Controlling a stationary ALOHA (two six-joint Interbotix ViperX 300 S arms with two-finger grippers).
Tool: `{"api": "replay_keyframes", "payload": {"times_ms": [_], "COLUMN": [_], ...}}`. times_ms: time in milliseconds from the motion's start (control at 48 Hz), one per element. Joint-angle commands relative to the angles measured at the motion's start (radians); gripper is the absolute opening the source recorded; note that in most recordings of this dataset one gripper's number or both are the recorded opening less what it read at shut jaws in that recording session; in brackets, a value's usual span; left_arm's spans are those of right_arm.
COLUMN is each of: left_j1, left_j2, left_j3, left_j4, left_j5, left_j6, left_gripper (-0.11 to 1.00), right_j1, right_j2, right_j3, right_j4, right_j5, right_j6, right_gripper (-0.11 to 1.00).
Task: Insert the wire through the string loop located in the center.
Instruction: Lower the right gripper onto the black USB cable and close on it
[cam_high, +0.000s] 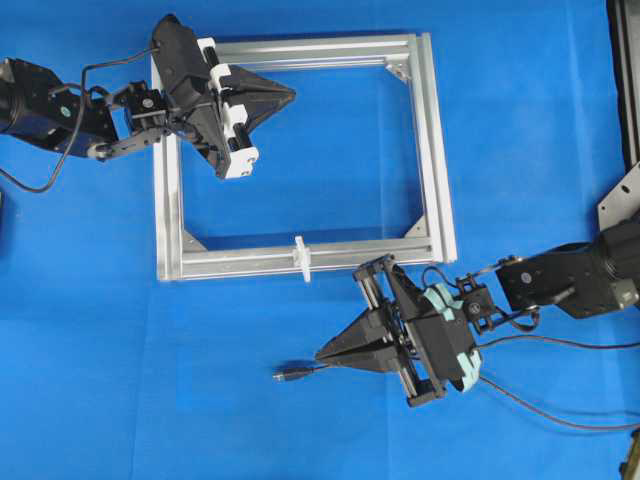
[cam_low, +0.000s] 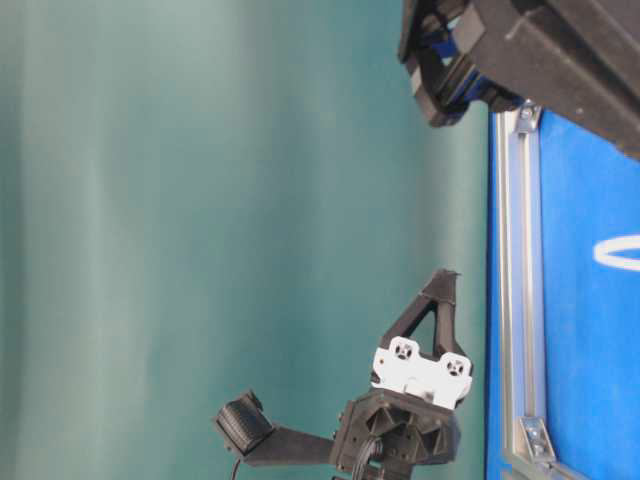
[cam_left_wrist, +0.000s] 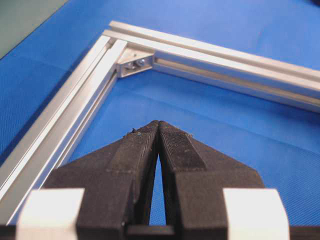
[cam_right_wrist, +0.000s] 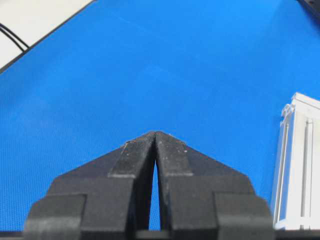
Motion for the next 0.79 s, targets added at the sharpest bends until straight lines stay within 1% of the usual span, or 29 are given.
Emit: {"api": "replay_keyframes", "payload": {"times_ms": [0, 104, 312, 479, 521, 583, 645, 708, 770], "left_j1": [-0.003, -0.002, 0.002, 0.002, 0.002, 0.002, 0.002, 0.002, 0.002], "left_j2": [-0.04, -0.038, -0.038, -0.038, -0.038, -0.038, -0.038, -0.04, -0.04], "left_j3": [-0.023, -0.025, -0.023, -0.021, -0.021, -0.021, -0.02, -0.021, -0.02], "left_j4": [0.009, 0.012, 0.014, 0.014, 0.014, 0.014, 0.014, 0.014, 0.014], "left_j5": [0.021, 0.031, 0.031, 0.031, 0.031, 0.031, 0.031, 0.031, 0.031], "left_j6": [-0.003, -0.003, -0.003, -0.003, -0.003, -0.003, -0.003, -0.003, -0.003], "left_gripper": [0.0, 0.0, 0.0, 0.0, 0.0, 0.0, 0.0, 0.0, 0.0], "right_j1": [0.0, 0.003, 0.003, 0.003, 0.003, 0.005, 0.008, 0.009, 0.009], "right_j2": [-0.044, -0.049, -0.048, -0.049, -0.049, -0.049, -0.049, -0.048, -0.048], "right_j3": [-0.02, -0.021, -0.023, -0.023, -0.023, -0.023, -0.023, -0.023, -0.023], "right_j4": [0.0, 0.0, 0.002, 0.003, 0.003, 0.003, 0.003, 0.003, 0.005], "right_j5": [-0.003, 0.012, 0.052, 0.06, 0.063, 0.072, 0.078, 0.08, 0.08], "right_j6": [-0.002, 0.005, 0.012, 0.046, 0.054, 0.063, 0.075, 0.087, 0.098], "right_gripper": [0.0, -0.05, -0.05, -0.04, -0.02, 0.05, 0.17, 0.33, 0.53]}}
